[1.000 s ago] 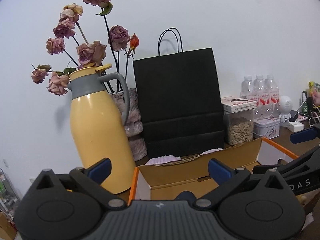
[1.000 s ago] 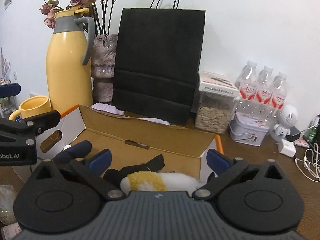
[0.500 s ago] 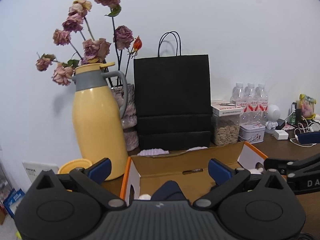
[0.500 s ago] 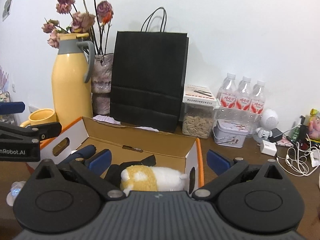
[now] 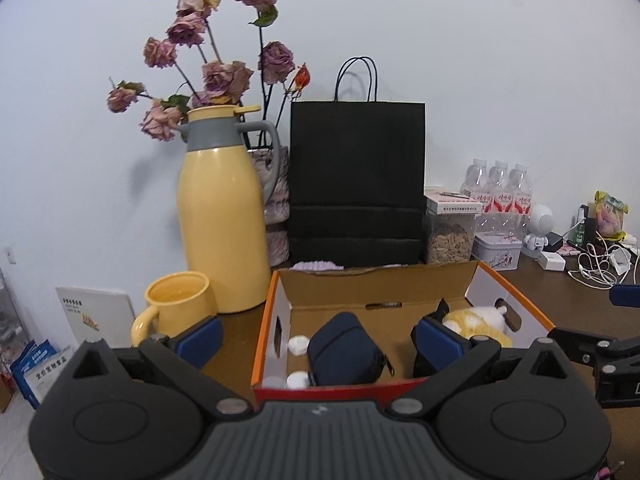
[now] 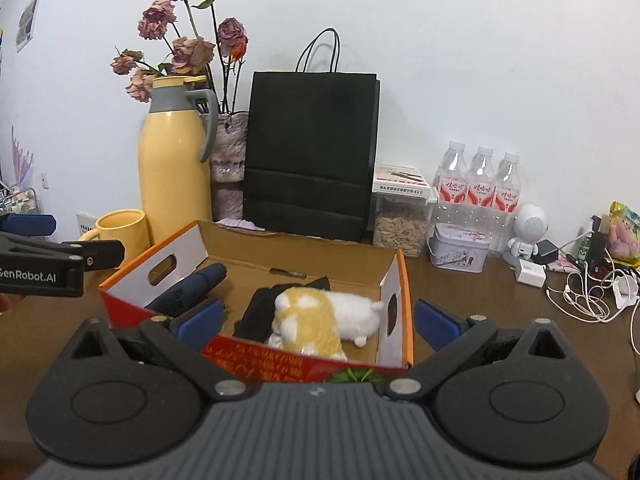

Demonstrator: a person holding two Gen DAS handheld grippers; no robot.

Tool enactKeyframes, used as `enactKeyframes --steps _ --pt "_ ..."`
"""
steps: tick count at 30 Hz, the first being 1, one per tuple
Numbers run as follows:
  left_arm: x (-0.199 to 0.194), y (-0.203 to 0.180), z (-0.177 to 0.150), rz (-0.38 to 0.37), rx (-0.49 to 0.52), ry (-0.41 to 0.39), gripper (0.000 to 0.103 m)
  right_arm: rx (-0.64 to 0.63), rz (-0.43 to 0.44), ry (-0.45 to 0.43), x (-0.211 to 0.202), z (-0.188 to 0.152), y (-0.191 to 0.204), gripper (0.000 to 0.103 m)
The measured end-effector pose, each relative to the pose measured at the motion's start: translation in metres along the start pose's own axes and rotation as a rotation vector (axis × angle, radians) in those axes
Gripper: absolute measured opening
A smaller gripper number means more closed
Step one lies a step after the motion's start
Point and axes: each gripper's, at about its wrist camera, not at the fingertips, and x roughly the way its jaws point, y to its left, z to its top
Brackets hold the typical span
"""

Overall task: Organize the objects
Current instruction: 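Carry the glove and pouch into the box and open both grippers, then return both grippers to the pile and grasp a white cap with the left gripper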

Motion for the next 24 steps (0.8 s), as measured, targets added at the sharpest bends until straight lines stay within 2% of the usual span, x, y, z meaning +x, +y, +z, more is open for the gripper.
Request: enactKeyframes --steps 13,24 --pt "-0.031 0.019 -0.036 0.009 -0.026 0.058 0.103 0.026 0.003 0.029 -0.036 -0.038 0.001 0.103" --pt "-0.043 0.049 -0.082 0.029 -0.075 0.126 0.103 0.011 -0.008 0.092 -0.053 -0.093 -0.002 0.103"
